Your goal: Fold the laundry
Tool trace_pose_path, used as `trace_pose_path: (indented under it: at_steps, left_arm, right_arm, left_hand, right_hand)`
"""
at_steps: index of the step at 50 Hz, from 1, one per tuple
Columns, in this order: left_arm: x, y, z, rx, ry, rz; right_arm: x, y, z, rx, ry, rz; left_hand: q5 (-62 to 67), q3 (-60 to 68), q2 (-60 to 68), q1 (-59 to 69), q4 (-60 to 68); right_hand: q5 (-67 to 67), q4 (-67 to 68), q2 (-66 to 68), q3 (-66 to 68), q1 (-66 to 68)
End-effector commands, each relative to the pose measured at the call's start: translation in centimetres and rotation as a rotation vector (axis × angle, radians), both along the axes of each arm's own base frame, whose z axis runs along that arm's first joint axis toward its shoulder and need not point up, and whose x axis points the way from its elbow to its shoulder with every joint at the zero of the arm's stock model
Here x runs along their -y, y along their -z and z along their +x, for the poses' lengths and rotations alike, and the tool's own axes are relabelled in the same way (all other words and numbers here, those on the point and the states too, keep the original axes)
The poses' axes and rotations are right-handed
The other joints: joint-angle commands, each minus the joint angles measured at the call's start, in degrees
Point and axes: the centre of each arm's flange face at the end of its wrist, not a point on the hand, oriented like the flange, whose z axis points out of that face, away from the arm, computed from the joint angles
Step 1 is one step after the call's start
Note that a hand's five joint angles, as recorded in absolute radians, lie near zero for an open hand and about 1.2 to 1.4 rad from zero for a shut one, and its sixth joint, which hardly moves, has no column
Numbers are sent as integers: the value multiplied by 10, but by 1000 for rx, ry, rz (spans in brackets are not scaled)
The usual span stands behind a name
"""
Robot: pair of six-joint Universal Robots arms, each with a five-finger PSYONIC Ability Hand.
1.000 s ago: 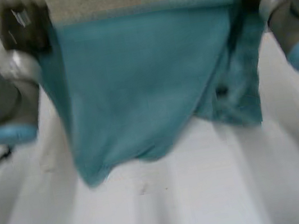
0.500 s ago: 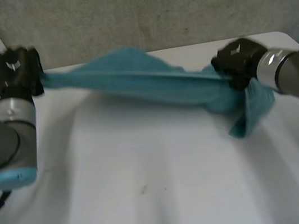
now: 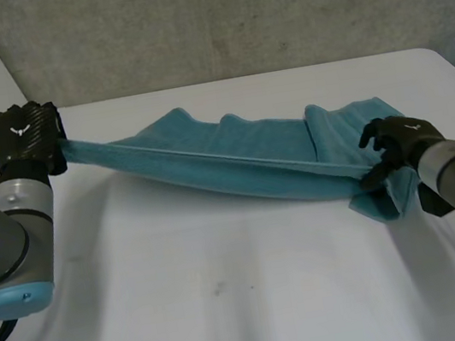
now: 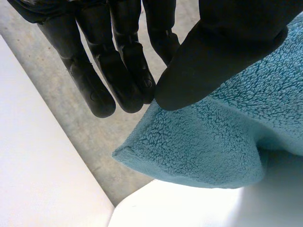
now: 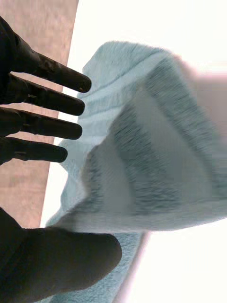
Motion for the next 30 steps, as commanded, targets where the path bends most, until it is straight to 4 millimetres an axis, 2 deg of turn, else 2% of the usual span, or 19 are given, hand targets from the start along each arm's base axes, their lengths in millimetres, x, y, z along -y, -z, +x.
trace_pose_path:
  at_steps: [1,6,14,16,17,18,19,22,23,24,25,27,28,29,30]
  left_arm:
    - [2,0,4,0,-11,0]
    - [2,0,3,0,-9,0]
    - [2,0,3,-1,-9,1]
    - [2,1,3,-1,-9,4]
    - [2,1,3,-1,-9,4]
    - [2,1,3,-1,-10,4]
    - [2,1,3,0,-12,4]
    - [2,1,4,0,-14,4]
    - [1,2,4,1,-12,12]
    - [0,2,3,3,-11,16]
    - [0,2,3,3,-11,16]
    - [-5,-5,2,7,-5,9]
    - [-5,-5,2,7,-5,9]
    - [-10,-20,4,3,-7,-12]
    - [-10,-20,4,3,-7,-12]
  right_arm:
    - [-29,14,-16,4,50,8]
    - [-35,25,-21,5,62,2]
    - [-27,33,-26,2,76,6]
    - [-24,41,-28,-12,85,19]
    - [-24,41,-28,-12,85,19]
    - [-22,42,-31,-13,92,19]
    - [-18,41,-34,-11,103,9]
    - [-13,38,-39,-7,123,-17]
    - [-7,31,-44,-1,139,-56]
    - [-1,12,-49,-2,149,-131]
    - [-1,11,-49,-2,149,-132]
    - [2,-48,-54,-43,143,-319]
    - [2,-48,-54,-44,143,-320]
    - [0,-78,-56,-80,135,-404]
    - [0,-78,-56,-80,135,-404]
  left_hand:
    - [103,103,102,111,103]
    - [103,103,102,111,103]
    - [103,103,102,111,103]
    - [103,103,102,111,103]
    - [103,103,102,111,103]
    - [103,103,102,111,103]
    - [103,103,102,111,103]
    - [103,103,102,111,103]
    - [103,103,102,111,103]
    - [103,103,102,111,103]
    - [103,103,102,111,103]
    - [103,103,102,111,103]
    - [103,103,102,111,103]
    - [103,103,102,111,103]
    - [103,103,102,111,103]
  right_hand:
    - [-17,-18,-98,-19,12]
    - [-8,-10,-90,-11,21]
    - [12,10,-69,9,41]
    - [124,122,43,121,153]
    - [125,123,43,122,154]
    - [239,238,158,237,269]
    - [495,494,414,493,525]
    - [519,518,438,517,548]
    - [519,518,438,517,548]
    - [519,518,438,517,548]
    - [519,518,438,517,548]
    - [519,518,438,517,548]
    - [519,518,438,517,548]
    - [519,518,438,517,548]
    - [519,518,438,517,548]
